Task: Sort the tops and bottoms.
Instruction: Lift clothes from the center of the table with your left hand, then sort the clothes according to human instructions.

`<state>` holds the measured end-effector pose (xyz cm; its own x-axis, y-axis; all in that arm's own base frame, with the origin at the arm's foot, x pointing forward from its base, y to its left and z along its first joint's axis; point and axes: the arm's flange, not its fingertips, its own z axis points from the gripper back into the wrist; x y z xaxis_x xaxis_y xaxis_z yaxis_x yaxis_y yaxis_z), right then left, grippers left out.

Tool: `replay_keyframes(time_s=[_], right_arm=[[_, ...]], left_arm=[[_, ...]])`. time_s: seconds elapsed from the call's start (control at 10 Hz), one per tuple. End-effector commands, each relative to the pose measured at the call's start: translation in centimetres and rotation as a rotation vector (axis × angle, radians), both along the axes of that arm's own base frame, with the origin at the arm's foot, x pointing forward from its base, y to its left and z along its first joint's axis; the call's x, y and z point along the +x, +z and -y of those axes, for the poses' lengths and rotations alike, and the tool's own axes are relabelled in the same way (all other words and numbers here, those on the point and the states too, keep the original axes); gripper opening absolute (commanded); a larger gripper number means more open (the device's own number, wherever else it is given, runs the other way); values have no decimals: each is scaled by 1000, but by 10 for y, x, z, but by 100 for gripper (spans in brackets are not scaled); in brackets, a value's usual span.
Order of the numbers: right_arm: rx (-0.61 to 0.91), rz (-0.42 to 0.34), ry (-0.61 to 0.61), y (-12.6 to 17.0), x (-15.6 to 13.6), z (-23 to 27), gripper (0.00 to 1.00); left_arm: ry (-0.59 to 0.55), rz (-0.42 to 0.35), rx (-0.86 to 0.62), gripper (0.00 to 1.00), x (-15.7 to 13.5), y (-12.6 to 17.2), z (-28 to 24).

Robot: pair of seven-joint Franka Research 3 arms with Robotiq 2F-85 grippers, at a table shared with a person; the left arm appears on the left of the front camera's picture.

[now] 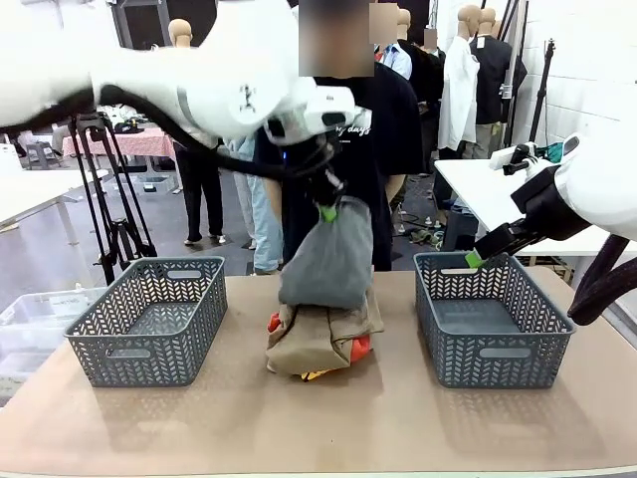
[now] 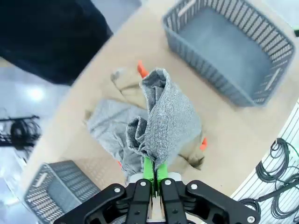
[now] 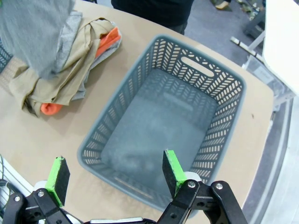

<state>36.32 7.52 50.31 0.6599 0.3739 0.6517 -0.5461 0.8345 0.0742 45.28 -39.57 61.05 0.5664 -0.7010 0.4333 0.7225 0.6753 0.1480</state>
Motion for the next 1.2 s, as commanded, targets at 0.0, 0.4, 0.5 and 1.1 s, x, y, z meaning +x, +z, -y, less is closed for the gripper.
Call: replay_keyframes(time_s=[0.0, 0.4, 0.5, 1.1], right_arm=[[20, -7, 9, -2, 2, 0, 100], [20, -7, 9, -2, 2, 0, 100], [20, -7, 9, -2, 2, 0, 100], [20, -7, 9, -2, 2, 0, 100]], left_arm=[[-23, 108, 5, 0, -8, 36, 4], [-28, 114, -12, 0, -18, 52, 5], [-28, 114, -12, 0, -18, 52, 5], [-28, 114, -12, 0, -18, 52, 5]])
